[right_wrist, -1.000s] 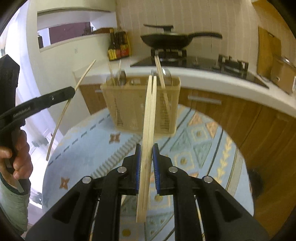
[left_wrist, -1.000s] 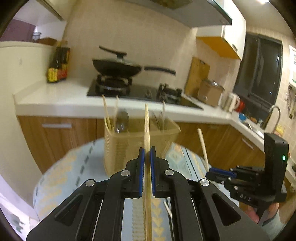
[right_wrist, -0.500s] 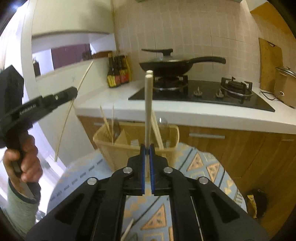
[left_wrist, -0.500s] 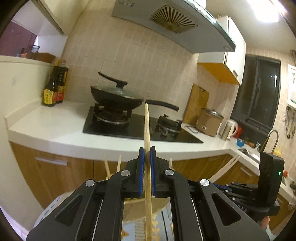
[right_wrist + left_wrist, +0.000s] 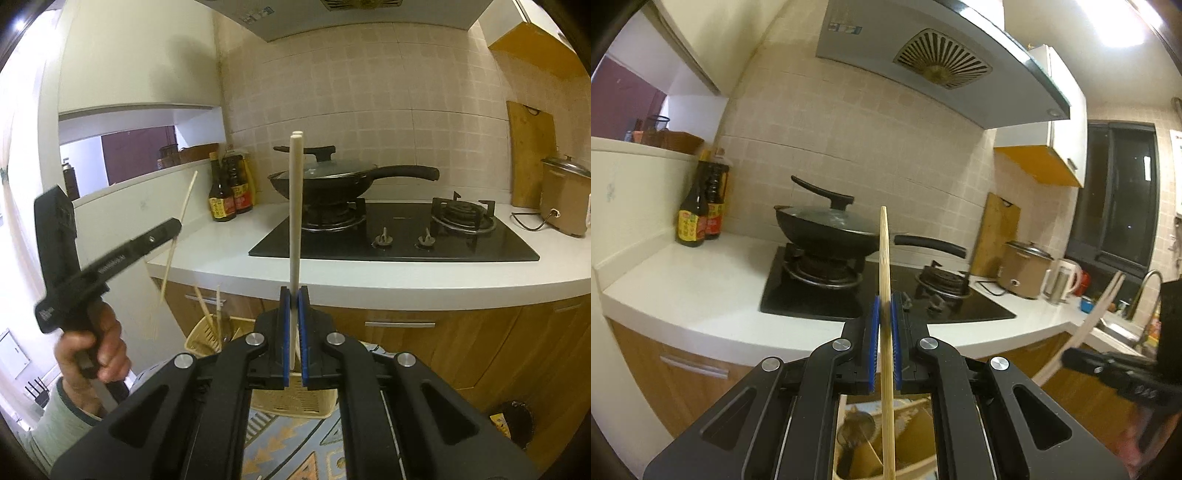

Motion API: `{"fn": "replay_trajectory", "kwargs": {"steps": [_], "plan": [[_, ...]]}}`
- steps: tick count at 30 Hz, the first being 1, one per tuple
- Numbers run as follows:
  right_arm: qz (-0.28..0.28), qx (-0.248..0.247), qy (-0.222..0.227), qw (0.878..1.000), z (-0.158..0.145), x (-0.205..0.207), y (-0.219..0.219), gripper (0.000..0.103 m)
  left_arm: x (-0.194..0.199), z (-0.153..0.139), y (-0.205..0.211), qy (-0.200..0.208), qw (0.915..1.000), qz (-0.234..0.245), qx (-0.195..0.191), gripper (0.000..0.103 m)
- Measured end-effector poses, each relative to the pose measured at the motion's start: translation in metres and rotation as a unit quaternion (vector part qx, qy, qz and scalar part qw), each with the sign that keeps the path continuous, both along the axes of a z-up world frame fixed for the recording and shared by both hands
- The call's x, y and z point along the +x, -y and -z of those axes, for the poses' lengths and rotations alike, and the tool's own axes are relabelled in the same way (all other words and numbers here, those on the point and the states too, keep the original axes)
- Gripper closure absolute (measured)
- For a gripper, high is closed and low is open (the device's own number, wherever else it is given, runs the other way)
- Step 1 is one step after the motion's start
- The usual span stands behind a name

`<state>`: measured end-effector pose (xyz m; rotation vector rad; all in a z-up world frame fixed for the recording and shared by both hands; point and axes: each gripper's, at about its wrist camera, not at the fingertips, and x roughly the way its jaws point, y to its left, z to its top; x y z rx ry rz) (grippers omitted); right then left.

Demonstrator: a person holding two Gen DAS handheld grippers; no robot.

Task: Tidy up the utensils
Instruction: 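Carry the chopsticks over the beige basket and open both tools to drop them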

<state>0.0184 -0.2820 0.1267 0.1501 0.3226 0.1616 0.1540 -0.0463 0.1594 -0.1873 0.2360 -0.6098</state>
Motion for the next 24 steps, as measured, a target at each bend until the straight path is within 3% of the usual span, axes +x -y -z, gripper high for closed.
{"fn": "replay_trajectory", "kwargs": {"steps": [5, 11, 17, 18, 19, 21, 23, 24], "plan": [[0.017, -0.019, -0.011, 1.0, 0.003, 0.021, 0.0, 0.101, 0.016, 0.022, 0.009, 0.013, 0.9996, -0.023, -0.004, 0.099], [0.019, -0.027, -0.062, 0.998, 0.024, 0.05, -0.003, 0.101, 0.023, 0.049, 0.009, 0.033, 0.9976, -0.061, -0.004, 0.099], [0.006, -0.029, -0.08, 0.996, 0.036, 0.057, -0.008, 0.099, 0.027, 0.061, 0.004, 0.036, 0.9973, -0.063, -0.003, 0.098], [-0.001, -0.025, -0.085, 0.996, 0.038, 0.057, -0.008, 0.095, 0.025, 0.063, 0.003, 0.035, 0.9974, -0.063, -0.003, 0.092], [-0.008, -0.018, -0.089, 0.996, 0.04, 0.055, -0.008, 0.092, 0.023, 0.064, 0.001, 0.031, 0.9977, -0.061, -0.002, 0.078], [-0.009, -0.012, -0.087, 0.996, 0.043, 0.049, -0.007, 0.068, 0.016, 0.067, -0.006, 0.021, 0.9985, -0.05, -0.009, 0.06], [-0.008, -0.007, -0.075, 0.997, 0.047, 0.036, -0.006, 0.052, 0.007, 0.071, -0.015, 0.009, 0.999, -0.039, -0.018, 0.049], [-0.01, -0.004, -0.071, 0.997, 0.048, 0.032, -0.006, 0.052, 0.001, 0.073, -0.022, 0.0, 0.9991, -0.035, -0.023, 0.04]]}}
